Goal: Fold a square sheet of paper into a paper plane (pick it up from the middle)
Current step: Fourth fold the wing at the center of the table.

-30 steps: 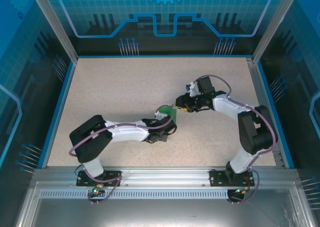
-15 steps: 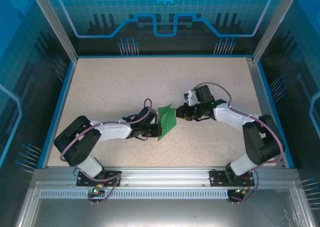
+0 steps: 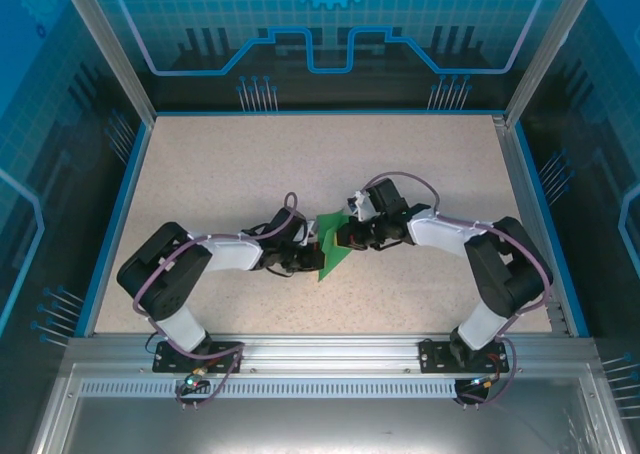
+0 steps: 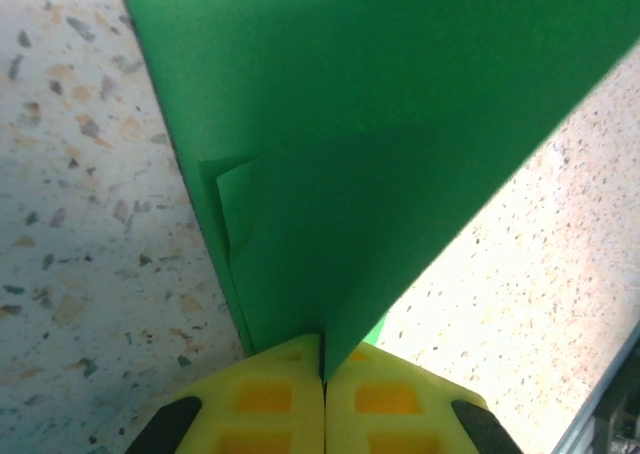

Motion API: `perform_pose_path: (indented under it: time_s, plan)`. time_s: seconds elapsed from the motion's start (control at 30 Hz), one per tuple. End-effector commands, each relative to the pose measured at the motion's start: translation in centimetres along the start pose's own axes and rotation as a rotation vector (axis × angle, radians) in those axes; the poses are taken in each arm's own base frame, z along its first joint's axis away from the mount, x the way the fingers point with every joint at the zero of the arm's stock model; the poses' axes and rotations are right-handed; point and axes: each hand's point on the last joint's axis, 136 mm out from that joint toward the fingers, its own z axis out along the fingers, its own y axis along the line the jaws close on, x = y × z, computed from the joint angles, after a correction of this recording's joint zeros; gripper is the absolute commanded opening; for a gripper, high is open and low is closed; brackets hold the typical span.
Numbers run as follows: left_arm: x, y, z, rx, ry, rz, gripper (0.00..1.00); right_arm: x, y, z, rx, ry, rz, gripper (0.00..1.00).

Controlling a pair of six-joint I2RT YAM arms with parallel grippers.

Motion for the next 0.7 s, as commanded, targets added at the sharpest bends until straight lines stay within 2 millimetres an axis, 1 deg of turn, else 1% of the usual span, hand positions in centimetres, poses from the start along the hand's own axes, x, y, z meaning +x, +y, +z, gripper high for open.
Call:
perform_pose_path:
  time_s: [0.0, 0.1, 0.33, 0.4, 0.67]
  plan:
    - [0.5, -0.2, 0.2, 0.054, 0.041, -0.041, 0.07, -0.9, 2.2, 0.9, -0.075, 0.004, -0.025, 0.06]
    - [0.6, 0.0, 0.2, 0.052, 0.049, -0.057, 0.06, -1.3, 2.2, 1.5, -0.087, 0.008, -0.013, 0.05]
    - [0.6, 0.9, 0.0, 0.049, 0.063, -0.106, 0.07, -2.2, 1.4, 2.9, -0.071, 0.014, 0.02, 0.05]
    - [0.6, 1.1, 0.0, 0.051, 0.068, -0.119, 0.07, -2.4, 0.8, 3.1, -0.045, 0.008, 0.031, 0.05]
    - [0.8, 1.8, 0.5, 0.064, 0.121, -0.169, 0.07, -2.0, -0.4, 3.7, -0.007, 0.021, 0.054, 0.05]
